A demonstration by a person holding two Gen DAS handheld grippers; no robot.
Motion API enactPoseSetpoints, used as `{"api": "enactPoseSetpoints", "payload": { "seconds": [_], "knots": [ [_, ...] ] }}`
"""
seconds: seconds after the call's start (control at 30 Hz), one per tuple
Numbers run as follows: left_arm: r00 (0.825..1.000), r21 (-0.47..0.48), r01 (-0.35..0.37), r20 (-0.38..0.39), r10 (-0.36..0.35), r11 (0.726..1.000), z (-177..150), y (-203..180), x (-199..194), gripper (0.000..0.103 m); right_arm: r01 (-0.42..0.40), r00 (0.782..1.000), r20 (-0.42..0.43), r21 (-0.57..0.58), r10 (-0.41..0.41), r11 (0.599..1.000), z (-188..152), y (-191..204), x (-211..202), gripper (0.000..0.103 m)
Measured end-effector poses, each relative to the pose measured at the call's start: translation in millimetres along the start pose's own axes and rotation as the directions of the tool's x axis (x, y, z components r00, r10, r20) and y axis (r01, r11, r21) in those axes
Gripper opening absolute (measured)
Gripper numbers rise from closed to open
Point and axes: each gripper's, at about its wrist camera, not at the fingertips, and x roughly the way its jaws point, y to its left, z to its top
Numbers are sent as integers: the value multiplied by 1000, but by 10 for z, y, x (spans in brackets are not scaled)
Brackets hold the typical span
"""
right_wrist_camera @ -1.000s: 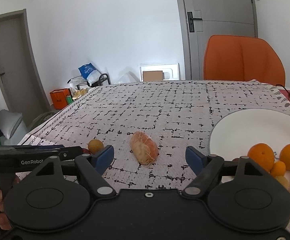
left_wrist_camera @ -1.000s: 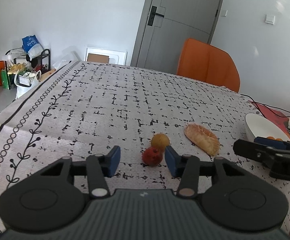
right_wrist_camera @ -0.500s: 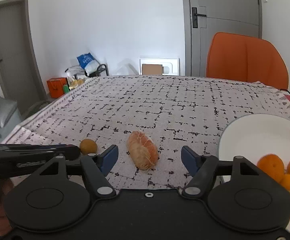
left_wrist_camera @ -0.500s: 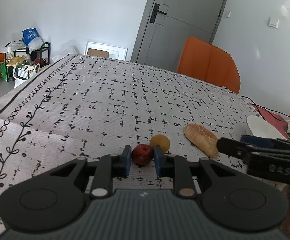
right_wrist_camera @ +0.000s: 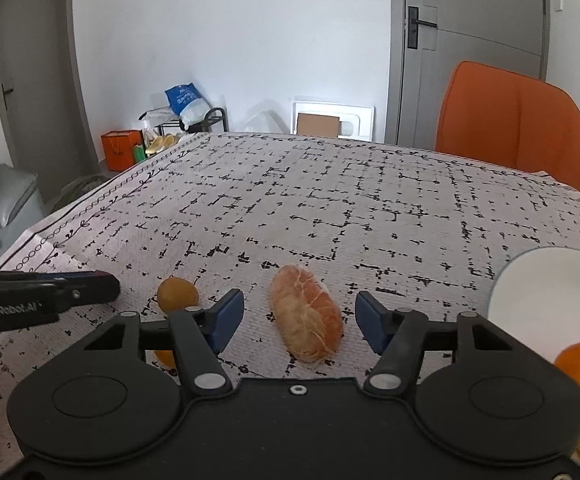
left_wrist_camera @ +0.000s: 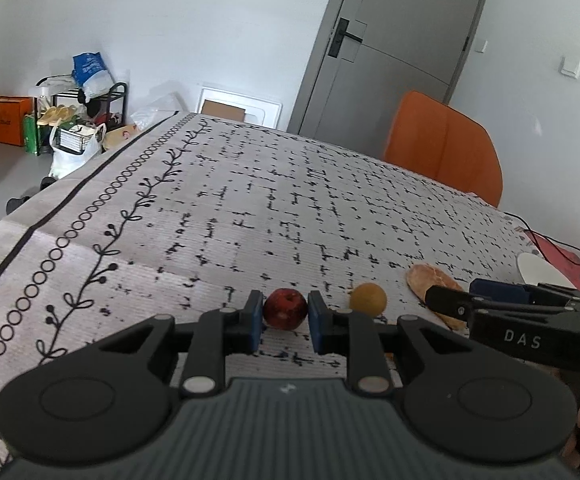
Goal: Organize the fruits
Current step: 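Close the right tool on the other pomelo segment while the left tool holds the plum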
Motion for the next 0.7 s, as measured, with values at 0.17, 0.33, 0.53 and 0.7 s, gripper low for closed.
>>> {"api": "enactPoseSetpoints", "payload": {
  "seconds": [0.17,0.33,0.53,0.7],
  "knots": [
    [1000,-13,-6,4,6,1000,-2,66,-28,22,12,1000,-15,-20,-13,1000,43,19,89,61],
    [1000,-35,-7,0,7,999,-18,139,-26,22,21,998,-52,-48,-23,999,42,27,209,51],
    [1000,-38,0,5,0,999,-16,150,-74,22,26,998,-50,-47,-28,999,6,48,138,35],
    [1000,-28,14,13,-14,1000,-7,100,-115,22,21,999,-41,-30,-22,999,-13,47,37,34]
  ]
}}
